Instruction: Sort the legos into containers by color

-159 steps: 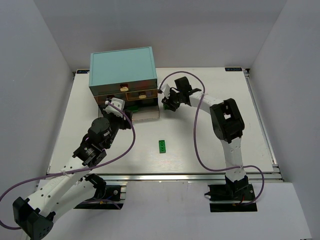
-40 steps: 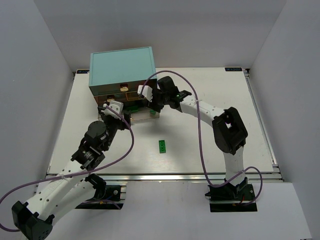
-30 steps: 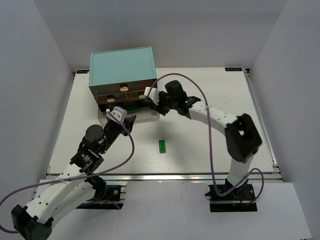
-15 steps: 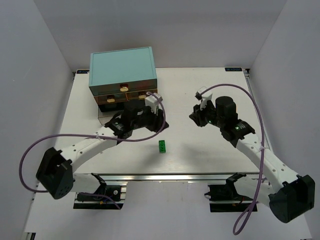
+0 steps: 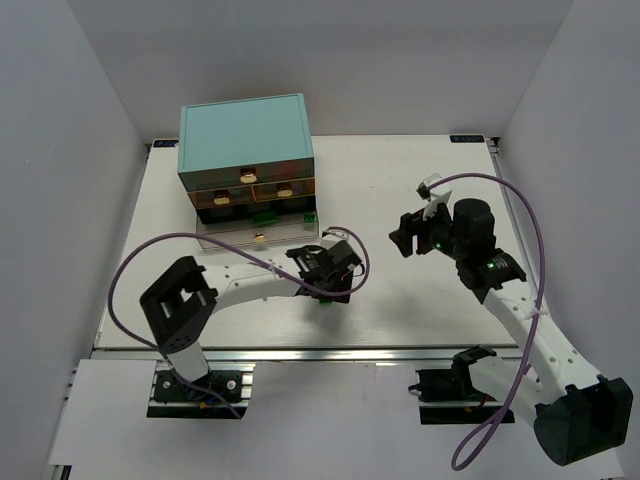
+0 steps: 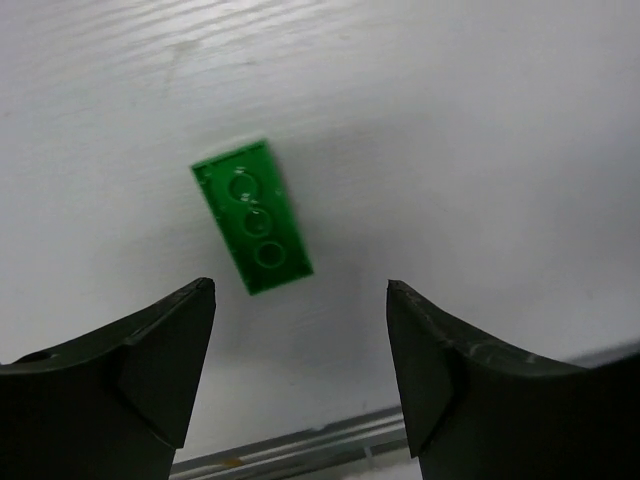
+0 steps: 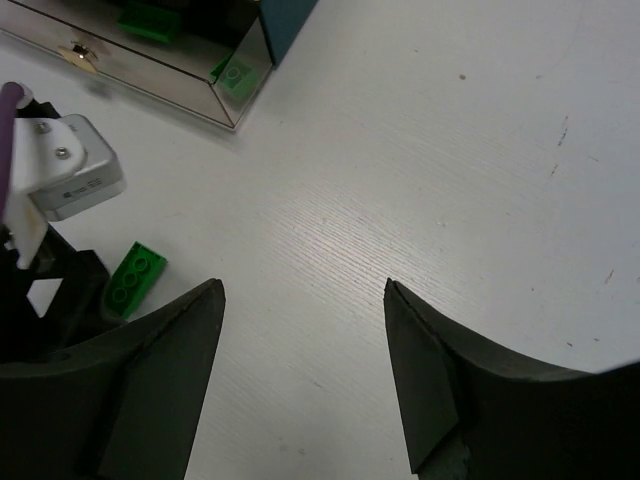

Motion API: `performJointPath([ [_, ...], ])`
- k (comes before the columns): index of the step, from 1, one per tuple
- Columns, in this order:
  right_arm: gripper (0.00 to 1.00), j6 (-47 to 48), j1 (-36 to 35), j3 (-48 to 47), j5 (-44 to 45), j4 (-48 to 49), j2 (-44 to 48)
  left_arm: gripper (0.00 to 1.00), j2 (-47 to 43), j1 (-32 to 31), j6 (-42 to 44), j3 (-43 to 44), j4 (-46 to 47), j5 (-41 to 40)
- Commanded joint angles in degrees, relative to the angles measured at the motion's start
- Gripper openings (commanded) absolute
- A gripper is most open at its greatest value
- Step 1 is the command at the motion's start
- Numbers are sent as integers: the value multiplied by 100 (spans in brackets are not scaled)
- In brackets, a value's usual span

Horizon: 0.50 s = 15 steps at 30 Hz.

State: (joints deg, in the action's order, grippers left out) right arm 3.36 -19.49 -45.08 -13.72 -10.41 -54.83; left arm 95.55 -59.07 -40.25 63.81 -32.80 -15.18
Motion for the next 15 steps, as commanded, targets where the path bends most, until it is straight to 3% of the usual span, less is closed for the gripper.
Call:
performJointPath([
  [1,71,-63,68,43,-44,163,156,80,279,-114,-984,552,-893,-1258],
  [6,72,-37,94,105,9,215,358,81,1088,-325,-1380,1255,-1440,-1672],
  [15,71,16,129,184,79,303,482,77,1335,-325,-1582,1099,-1300,-1892],
])
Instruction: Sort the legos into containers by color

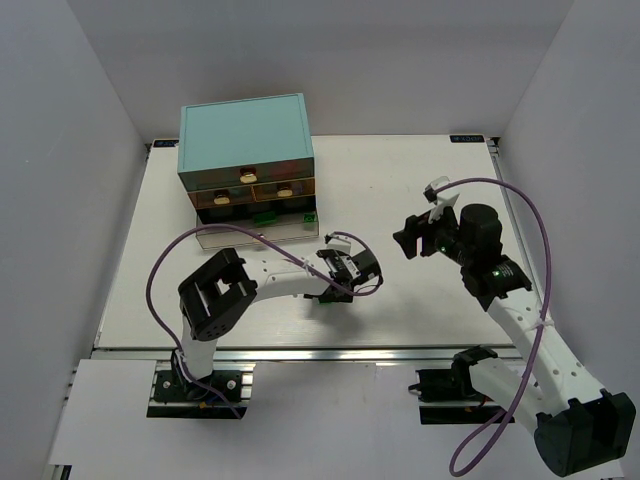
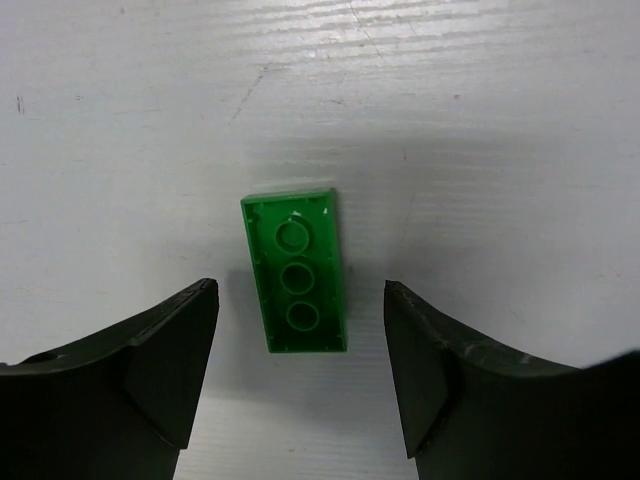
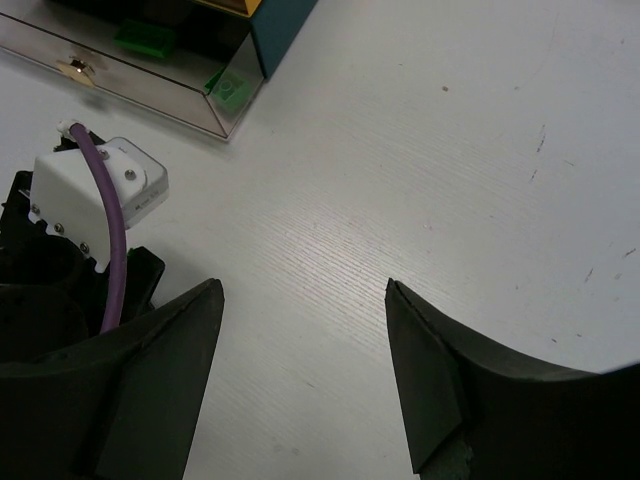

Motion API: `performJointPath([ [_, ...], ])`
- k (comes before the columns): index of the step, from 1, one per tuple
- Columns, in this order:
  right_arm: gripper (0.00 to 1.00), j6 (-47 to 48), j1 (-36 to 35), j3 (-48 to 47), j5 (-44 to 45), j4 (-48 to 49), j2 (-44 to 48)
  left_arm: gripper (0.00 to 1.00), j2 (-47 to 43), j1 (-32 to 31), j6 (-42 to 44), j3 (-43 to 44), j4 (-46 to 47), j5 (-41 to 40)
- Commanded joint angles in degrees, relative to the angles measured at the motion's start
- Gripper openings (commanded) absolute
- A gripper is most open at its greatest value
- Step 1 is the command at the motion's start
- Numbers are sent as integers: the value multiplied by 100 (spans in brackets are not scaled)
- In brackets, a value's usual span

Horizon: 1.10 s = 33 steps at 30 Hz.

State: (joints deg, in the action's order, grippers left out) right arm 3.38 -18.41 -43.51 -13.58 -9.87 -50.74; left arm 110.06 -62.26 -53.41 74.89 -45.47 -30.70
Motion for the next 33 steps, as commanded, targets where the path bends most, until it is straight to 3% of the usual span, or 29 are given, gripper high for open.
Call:
performJointPath([
  [1,71,23,22,26,75,249,56,76,-125,-5,-275,-88,3,-332],
  [9,70,32,57,70,128,301,20,61,-152,-5,-223,-361,407,-200],
  [13,70,49,83,88,137,319,-15,40,-248,47,-188,-528,566,-138],
  [14,69,49,75,88,137,319,-41,30,-318,108,-161,-624,601,-138],
  [19,69,75,128,105,163,327,-103,0,-827,170,-30,-783,557,-515],
  [27,67,93,215,141,251,372,-138,0,-2250,925,-11,-783,1118,-622],
  [33,67,93,303,158,216,389,-155,0,-2823,1962,-775,-950,1778,-332],
])
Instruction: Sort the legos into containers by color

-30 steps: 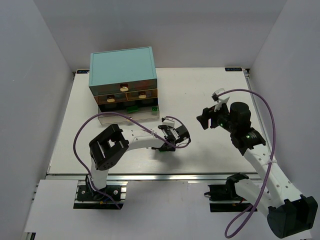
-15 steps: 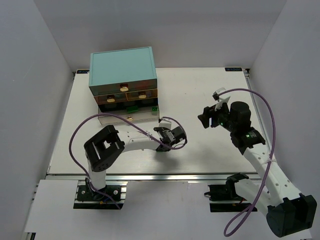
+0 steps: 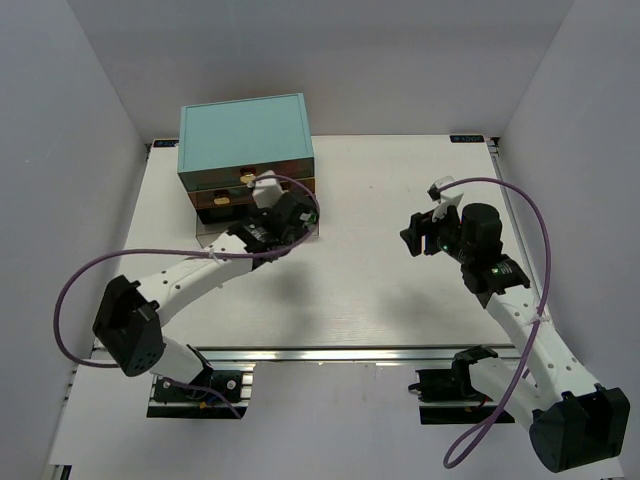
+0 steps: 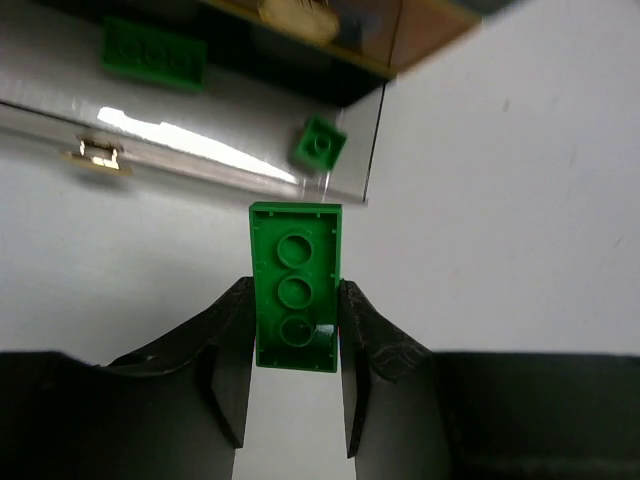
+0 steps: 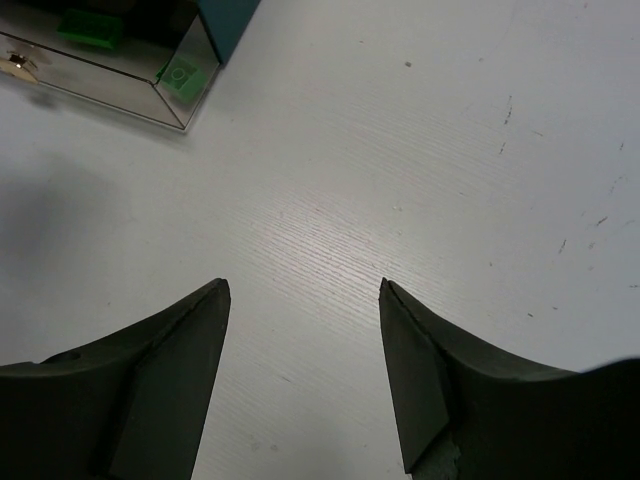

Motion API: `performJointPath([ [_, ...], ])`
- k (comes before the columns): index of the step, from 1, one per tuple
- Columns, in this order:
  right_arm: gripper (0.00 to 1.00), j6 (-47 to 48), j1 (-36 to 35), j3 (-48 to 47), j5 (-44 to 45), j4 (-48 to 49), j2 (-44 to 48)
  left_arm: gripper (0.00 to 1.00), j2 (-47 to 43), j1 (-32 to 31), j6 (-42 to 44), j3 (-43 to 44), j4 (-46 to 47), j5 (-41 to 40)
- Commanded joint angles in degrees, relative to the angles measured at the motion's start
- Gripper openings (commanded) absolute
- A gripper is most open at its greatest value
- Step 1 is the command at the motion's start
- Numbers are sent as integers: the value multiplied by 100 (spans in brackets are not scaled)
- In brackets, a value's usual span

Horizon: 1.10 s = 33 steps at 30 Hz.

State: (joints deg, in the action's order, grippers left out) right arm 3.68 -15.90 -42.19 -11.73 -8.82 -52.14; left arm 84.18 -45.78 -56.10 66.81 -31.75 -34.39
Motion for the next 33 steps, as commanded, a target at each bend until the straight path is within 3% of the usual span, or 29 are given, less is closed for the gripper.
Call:
performJointPath([
  [1,66,54,69,36,4,293,-24,0,-270,524,-795,-176,476,64],
  [13,66,45,122,36,-49,293,11,0,-631,1563,-3107,-993,1469,442],
  [23,66,62,131,62,-58,319,2,11,-139,2081,-3557,-1249,1988,547],
  [33,66,62,140,80,-93,328,-42,49,230,2433,-3610,-1354,2269,828],
])
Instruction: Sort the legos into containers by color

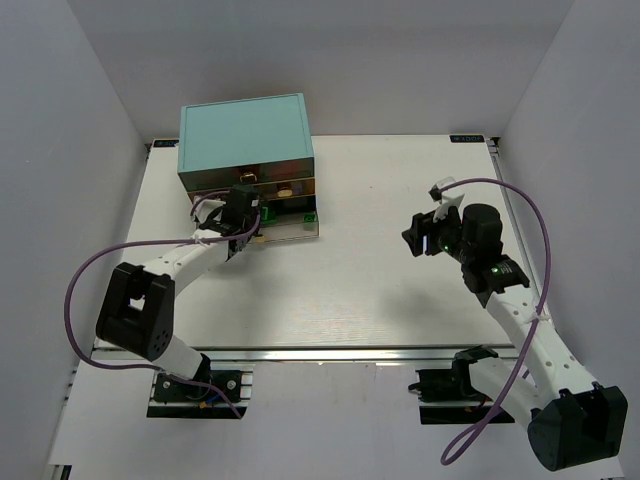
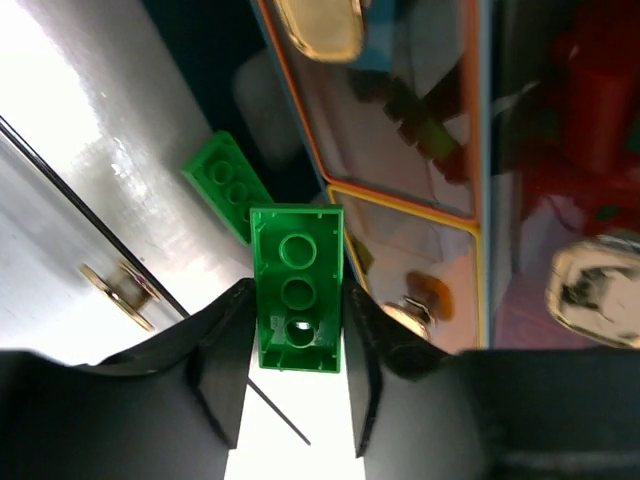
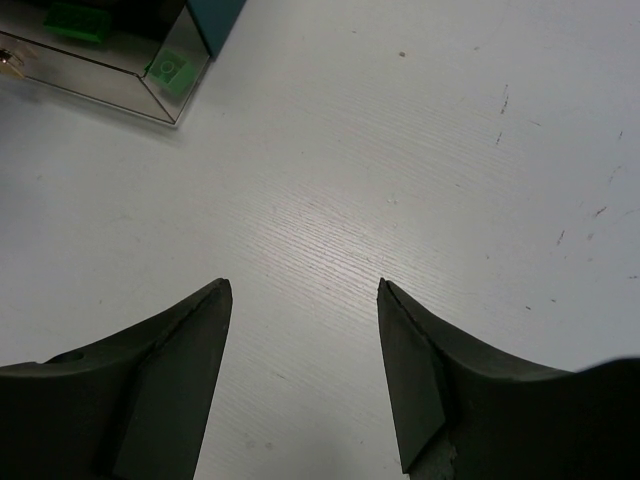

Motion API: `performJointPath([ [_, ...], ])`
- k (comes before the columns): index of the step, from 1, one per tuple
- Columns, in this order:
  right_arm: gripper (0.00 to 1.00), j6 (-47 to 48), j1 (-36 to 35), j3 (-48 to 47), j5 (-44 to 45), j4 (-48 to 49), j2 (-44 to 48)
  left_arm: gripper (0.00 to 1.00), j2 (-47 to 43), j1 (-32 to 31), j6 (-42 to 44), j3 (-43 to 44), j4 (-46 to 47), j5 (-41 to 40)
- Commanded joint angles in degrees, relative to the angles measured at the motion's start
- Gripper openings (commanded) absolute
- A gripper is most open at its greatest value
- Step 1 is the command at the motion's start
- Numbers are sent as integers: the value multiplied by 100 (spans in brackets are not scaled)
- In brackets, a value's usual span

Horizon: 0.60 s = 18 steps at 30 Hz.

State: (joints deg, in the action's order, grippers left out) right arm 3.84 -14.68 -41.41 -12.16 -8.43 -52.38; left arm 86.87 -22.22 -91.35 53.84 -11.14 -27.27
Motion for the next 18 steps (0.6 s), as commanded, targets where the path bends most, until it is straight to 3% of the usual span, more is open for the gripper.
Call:
performJointPath([
  [1,66,47,26,10,-58,289,-35,52,-12,77,-76,-102,295,151],
  [5,66,56,35,10,-76,280,-53,63,-12,200,-32,-120,454,344],
  [11,65,135,35,36,-120,236,-62,70,-109,253,301,-111,612,696],
  [15,61,573,44,89,-749,201,-9,54,-538,253,993,-216,911,1099],
  [16,60,766,44,106,-970,149,17,41,-644,253,1318,-269,1320,1266],
  [17,59,1185,35,202,-1224,122,43,34,-741,253,1661,-313,1490,1668],
  [18,54,1433,52,247,-1766,52,87,18,-924,201,2421,-383,1726,1837],
])
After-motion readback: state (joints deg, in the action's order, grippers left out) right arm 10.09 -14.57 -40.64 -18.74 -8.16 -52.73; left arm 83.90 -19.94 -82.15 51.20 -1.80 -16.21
